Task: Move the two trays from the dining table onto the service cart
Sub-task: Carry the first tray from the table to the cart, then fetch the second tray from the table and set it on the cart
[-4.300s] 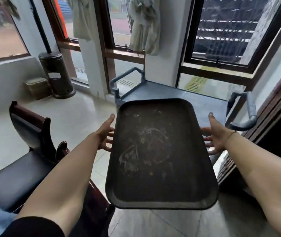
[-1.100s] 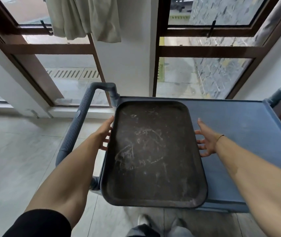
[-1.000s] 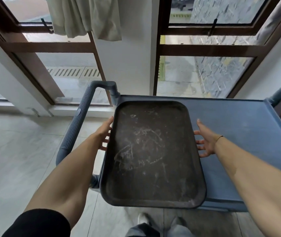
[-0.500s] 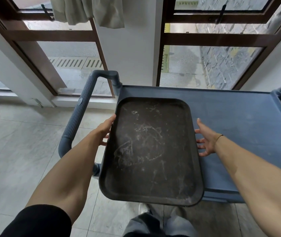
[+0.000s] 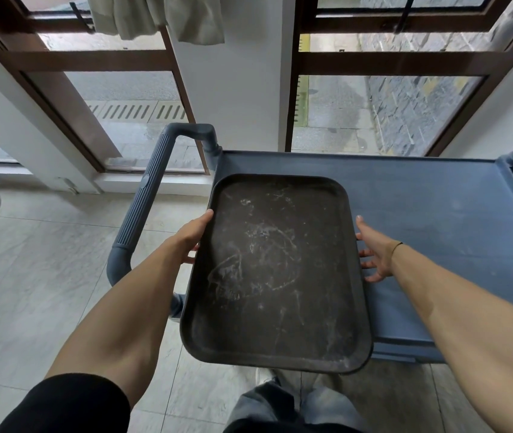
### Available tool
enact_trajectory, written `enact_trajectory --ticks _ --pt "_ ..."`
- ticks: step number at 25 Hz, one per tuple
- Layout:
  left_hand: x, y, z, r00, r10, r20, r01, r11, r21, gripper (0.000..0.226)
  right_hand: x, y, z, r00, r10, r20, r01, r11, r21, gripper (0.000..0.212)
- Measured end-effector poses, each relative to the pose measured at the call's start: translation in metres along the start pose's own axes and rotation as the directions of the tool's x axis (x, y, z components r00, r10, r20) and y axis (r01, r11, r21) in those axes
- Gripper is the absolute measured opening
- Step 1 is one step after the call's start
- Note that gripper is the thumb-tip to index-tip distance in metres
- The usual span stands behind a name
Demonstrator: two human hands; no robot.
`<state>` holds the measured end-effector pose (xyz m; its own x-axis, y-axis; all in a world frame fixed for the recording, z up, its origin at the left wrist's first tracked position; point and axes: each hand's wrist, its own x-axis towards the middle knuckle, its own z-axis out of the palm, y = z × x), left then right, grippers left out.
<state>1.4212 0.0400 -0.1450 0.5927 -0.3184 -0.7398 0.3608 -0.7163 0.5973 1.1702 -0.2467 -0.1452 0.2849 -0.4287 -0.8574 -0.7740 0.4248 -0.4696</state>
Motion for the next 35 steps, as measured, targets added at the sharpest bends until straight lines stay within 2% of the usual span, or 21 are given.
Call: enact_trajectory --ticks 3,5,8,10,13,17,18,20,24,27,35 --pt "-0.001 0.001 0.002 0.999 0.011 -0.042 -0.01 1.0 0.018 0.071 0.005 0.0 0.008 0.993 -0.062 -0.096 0.053 0.994 -0.095 0.077" --pt "-0.002 0.002 0.003 0.996 0.024 -0.092 -0.022 0.999 0.029 0.072 0.007 -0.004 0.014 0.966 -0.172 -0.192 0.123 0.962 -0.244 0.08" --pt "-0.004 0.0 0.002 0.971 0.112 -0.212 -0.097 0.992 0.082 0.073 0.005 -0.014 0.018 0.88 -0.398 -0.261 0.187 0.793 -0.579 0.076" --pt "-0.011 -0.003 0.0 0.94 0.216 -0.264 -0.184 0.973 0.14 0.075 -0.001 -0.022 0.019 0.836 -0.506 -0.213 0.238 0.684 -0.69 0.073" --pt "-0.03 -0.008 -0.005 0.883 0.375 -0.284 -0.263 0.894 0.362 0.083 -0.01 -0.038 0.022 0.778 -0.623 -0.083 0.349 0.538 -0.767 0.071" --pt "-0.065 -0.019 -0.009 0.789 0.527 -0.318 -0.222 0.726 0.651 0.093 -0.025 -0.061 0.026 0.684 -0.719 0.127 0.412 0.236 -0.88 0.076" --pt "-0.072 -0.023 -0.008 0.771 0.546 -0.329 -0.186 0.686 0.703 0.095 -0.029 -0.064 0.026 0.665 -0.726 0.176 0.422 0.171 -0.89 0.078" --pt "-0.088 -0.031 -0.001 0.745 0.547 -0.382 -0.124 0.677 0.726 0.1 -0.035 -0.069 0.026 0.621 -0.735 0.272 0.446 0.047 -0.894 0.081" --pt "-0.121 -0.053 0.017 0.683 0.503 -0.53 -0.037 0.749 0.662 0.116 -0.051 -0.077 0.033 0.53 -0.735 0.422 0.508 -0.123 -0.852 0.091" --pt "-0.151 -0.077 0.021 0.627 0.453 -0.633 0.062 0.781 0.621 0.111 -0.065 -0.075 0.05 0.45 -0.726 0.519 0.559 -0.225 -0.798 0.086" --pt "-0.275 -0.188 0.033 0.471 0.171 -0.866 0.295 0.894 0.337 0.107 -0.116 -0.042 0.14 0.267 -0.559 0.785 0.678 -0.47 -0.565 0.083"
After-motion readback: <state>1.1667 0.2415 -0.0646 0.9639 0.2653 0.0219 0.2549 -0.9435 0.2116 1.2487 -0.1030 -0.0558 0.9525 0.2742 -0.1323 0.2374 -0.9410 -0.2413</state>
